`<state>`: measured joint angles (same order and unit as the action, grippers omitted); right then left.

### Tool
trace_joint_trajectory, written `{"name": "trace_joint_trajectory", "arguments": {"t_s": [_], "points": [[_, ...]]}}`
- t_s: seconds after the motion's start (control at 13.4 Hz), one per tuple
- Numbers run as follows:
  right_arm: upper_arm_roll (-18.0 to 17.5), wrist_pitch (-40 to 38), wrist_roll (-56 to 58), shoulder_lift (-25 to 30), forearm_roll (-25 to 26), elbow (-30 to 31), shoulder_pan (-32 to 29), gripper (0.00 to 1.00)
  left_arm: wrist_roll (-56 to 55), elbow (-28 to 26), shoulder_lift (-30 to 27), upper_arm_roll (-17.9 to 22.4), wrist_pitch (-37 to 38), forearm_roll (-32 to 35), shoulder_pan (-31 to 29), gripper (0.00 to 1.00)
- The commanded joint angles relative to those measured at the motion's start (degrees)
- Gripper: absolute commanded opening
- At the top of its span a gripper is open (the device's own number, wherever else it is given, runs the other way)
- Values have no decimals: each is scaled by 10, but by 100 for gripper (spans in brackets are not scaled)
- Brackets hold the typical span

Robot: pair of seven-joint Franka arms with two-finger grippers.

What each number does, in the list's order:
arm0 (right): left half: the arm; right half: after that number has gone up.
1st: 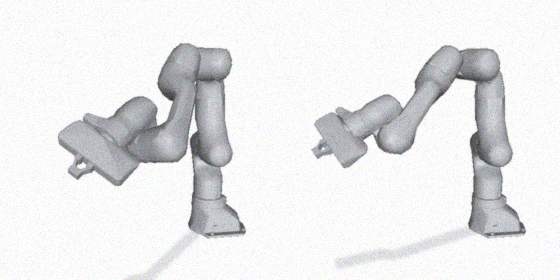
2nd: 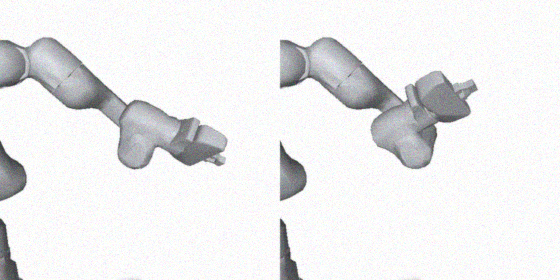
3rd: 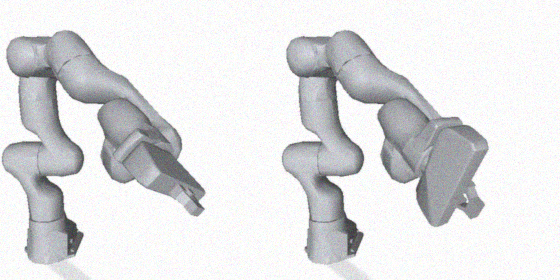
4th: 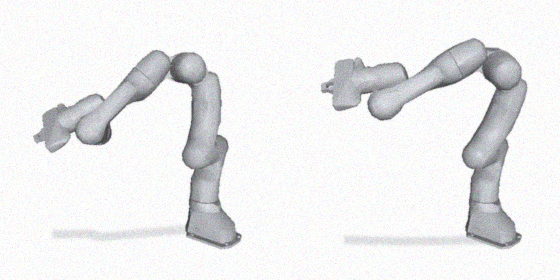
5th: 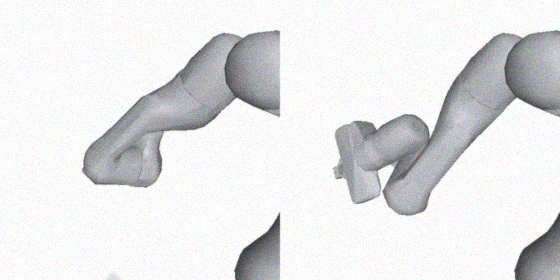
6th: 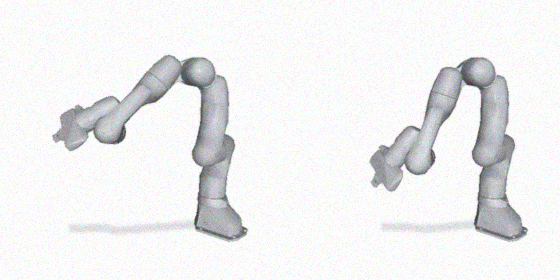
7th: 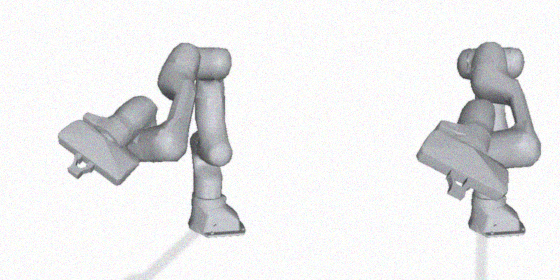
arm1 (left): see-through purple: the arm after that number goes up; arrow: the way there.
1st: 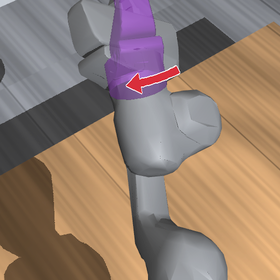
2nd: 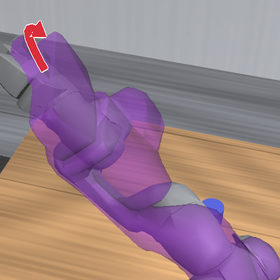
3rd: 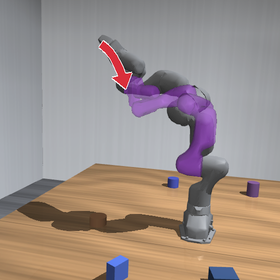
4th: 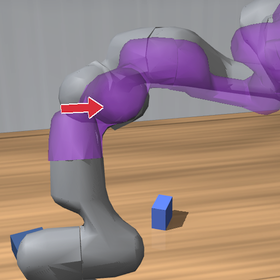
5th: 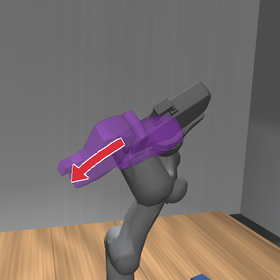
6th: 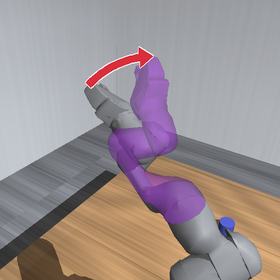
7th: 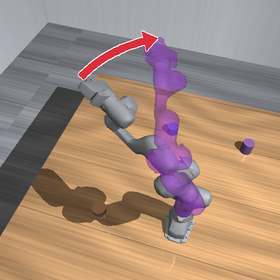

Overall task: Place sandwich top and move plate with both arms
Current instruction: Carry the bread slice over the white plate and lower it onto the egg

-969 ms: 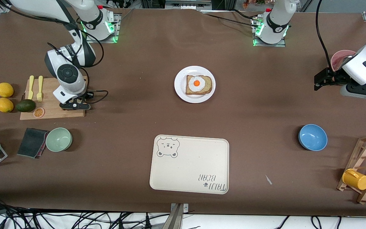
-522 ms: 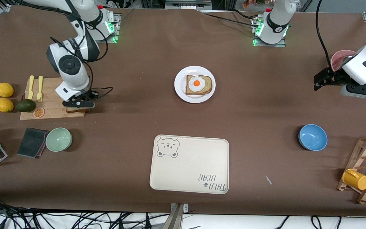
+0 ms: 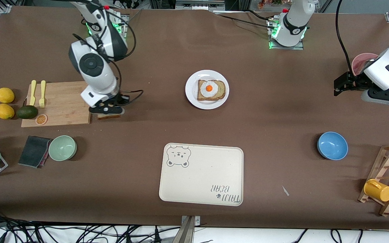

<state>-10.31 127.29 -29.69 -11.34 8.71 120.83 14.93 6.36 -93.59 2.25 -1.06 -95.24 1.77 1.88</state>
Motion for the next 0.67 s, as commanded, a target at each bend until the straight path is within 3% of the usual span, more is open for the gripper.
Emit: {"name": "trace_joint_trajectory", "arguments": {"t_s": [0.0, 0.6], "points": [[3, -36, -42, -41, -38, -75, 56, 0, 15, 14, 4, 0, 13, -5, -2, 100], [4, -48, -293, -125, -82, -196, 253, 0, 16, 14, 3, 0, 13, -5, -2, 100]]}}
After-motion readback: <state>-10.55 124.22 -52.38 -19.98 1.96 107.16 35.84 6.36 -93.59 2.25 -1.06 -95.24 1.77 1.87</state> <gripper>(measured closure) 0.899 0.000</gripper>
